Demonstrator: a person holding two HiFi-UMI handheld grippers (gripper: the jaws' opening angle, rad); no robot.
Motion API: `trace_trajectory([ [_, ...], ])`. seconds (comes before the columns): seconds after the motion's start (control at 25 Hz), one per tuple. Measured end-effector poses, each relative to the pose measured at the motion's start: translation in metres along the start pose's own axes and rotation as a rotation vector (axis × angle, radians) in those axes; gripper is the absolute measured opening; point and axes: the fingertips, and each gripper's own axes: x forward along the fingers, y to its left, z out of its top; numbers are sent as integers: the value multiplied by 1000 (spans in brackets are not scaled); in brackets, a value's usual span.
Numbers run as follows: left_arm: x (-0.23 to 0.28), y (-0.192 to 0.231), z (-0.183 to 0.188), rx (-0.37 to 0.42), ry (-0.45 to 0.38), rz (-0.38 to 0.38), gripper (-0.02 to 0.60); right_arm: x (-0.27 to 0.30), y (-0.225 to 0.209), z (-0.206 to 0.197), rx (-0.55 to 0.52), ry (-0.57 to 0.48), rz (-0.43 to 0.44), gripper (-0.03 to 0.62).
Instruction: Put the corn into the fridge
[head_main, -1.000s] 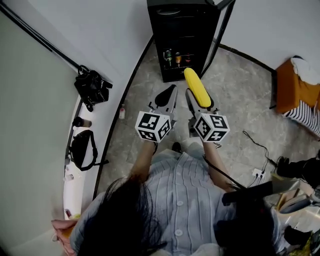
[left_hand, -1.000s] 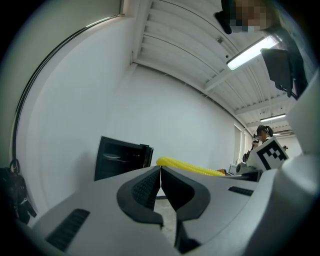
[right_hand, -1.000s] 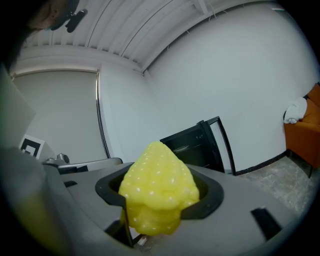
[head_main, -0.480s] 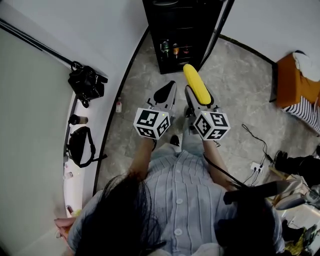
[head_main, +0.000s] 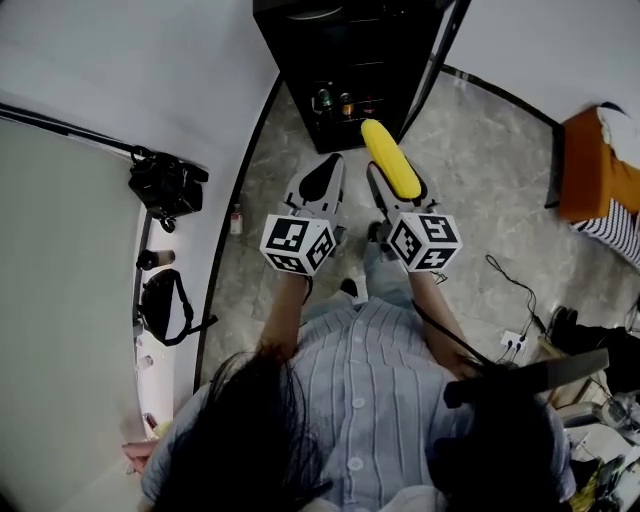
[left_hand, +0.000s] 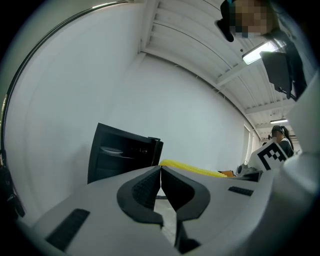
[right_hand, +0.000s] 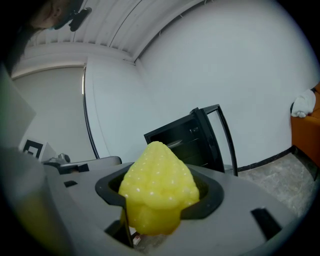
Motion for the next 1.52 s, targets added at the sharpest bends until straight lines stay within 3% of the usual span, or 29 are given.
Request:
trace_trajectory([
  [0.72, 132, 36, 1, 1, 58, 80, 9, 109, -97, 40, 48, 49, 41, 267],
  [1.52, 170, 46, -16, 11, 111, 128, 9, 154, -130, 35, 102, 109, 54, 267],
])
